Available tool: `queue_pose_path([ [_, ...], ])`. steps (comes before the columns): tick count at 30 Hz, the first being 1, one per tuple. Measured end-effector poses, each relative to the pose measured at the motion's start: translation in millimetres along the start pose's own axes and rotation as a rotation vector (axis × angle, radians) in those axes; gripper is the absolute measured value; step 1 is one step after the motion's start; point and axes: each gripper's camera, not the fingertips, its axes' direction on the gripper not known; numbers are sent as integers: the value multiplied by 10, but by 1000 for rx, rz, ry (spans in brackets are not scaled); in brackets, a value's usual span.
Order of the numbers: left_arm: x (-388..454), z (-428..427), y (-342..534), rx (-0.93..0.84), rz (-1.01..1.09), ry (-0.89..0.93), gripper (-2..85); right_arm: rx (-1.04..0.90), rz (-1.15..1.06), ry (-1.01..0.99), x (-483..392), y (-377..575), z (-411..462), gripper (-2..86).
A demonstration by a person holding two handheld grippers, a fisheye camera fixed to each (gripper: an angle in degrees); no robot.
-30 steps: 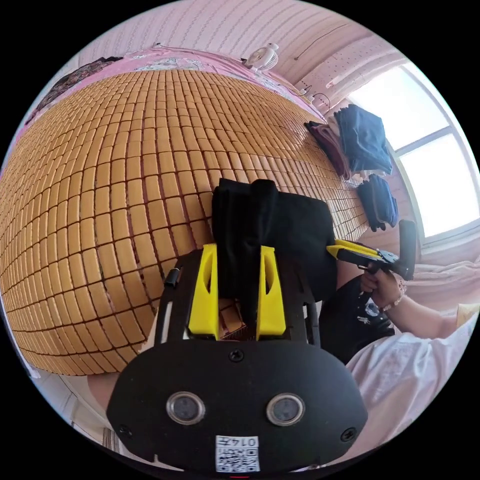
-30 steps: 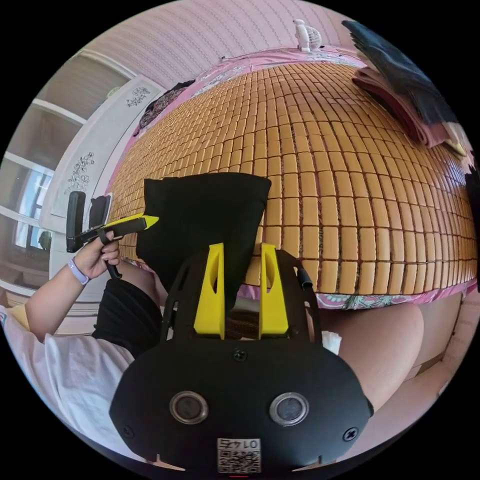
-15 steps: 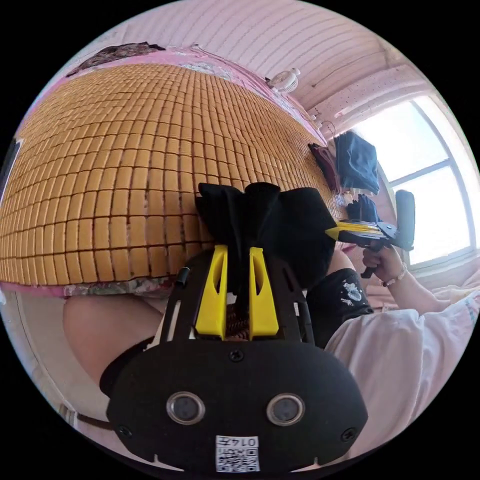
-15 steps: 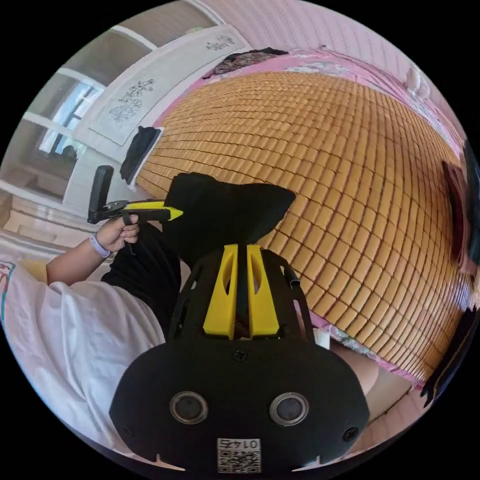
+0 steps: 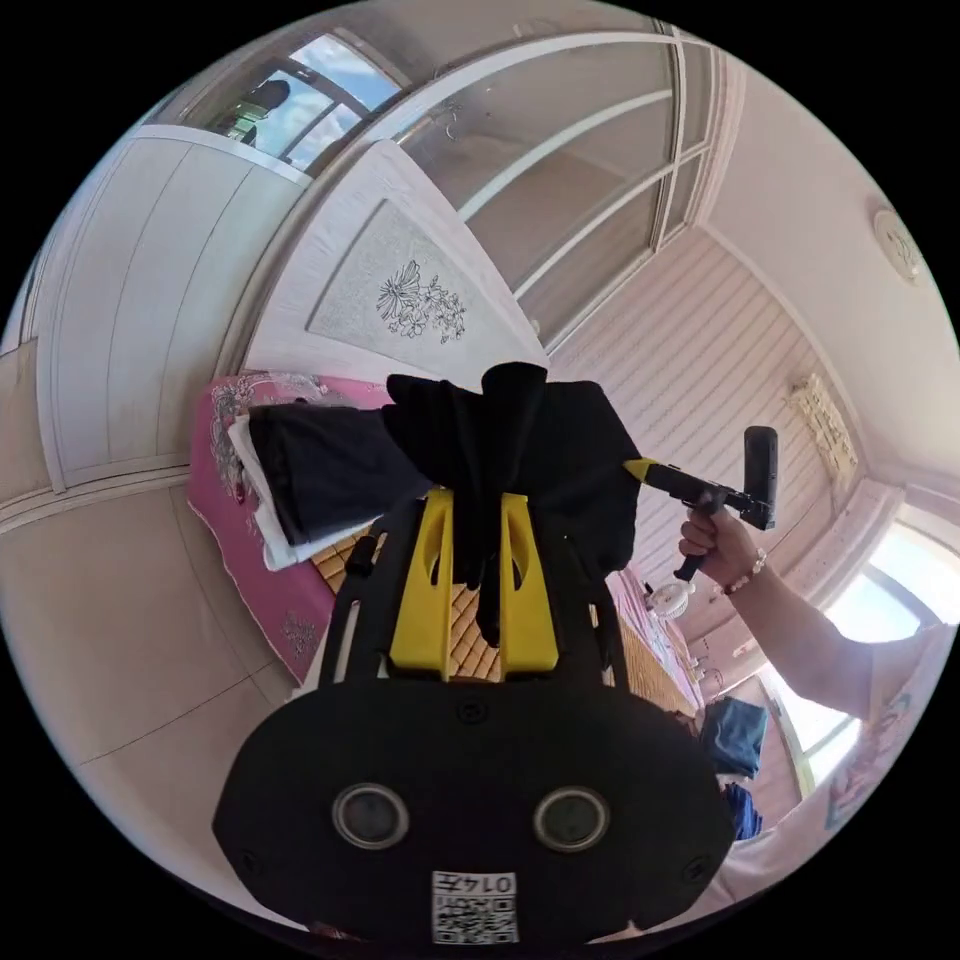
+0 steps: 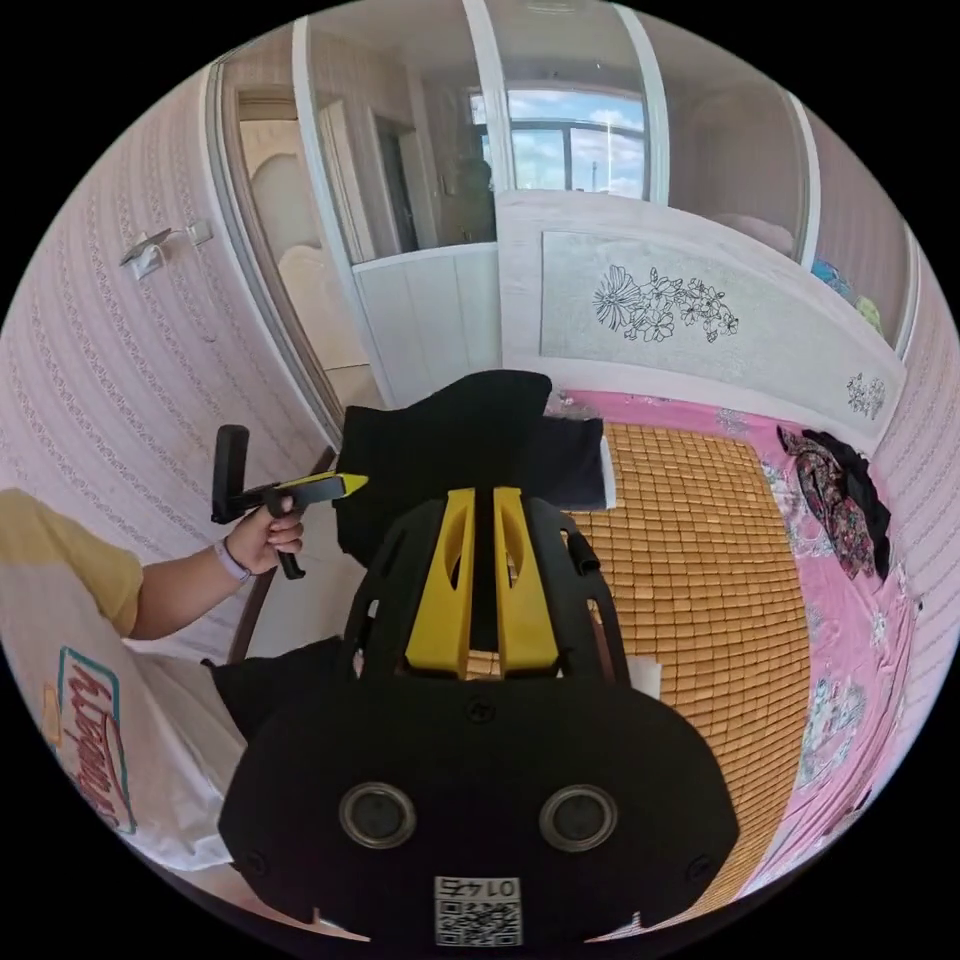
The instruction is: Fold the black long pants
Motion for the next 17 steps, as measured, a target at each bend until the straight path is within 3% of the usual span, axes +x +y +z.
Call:
queue_pose_path([
  [3, -270, 297, -329, -20, -95, -134, 92, -81, 180, 116, 287, -438, 351, 63],
  [5, -528, 487, -367, -103, -123, -298, 106, -64, 272, 128, 341, -322, 391, 62],
  [8, -730, 428, -172, -210, -138, -360, 100, -18, 259, 43, 190, 347, 304, 56],
  [11, -550, 155, 297, -215, 7, -272, 56, -69, 192, 364, -318, 1555, 119, 41],
  [13, -288, 51, 679, -292, 147, -211, 4, -303, 262, 740, -789, 2722, 88, 9],
  [17, 484, -6, 1558, -447, 343, -65, -8, -642, 577, 782, -1576, 4339, -294, -7],
])
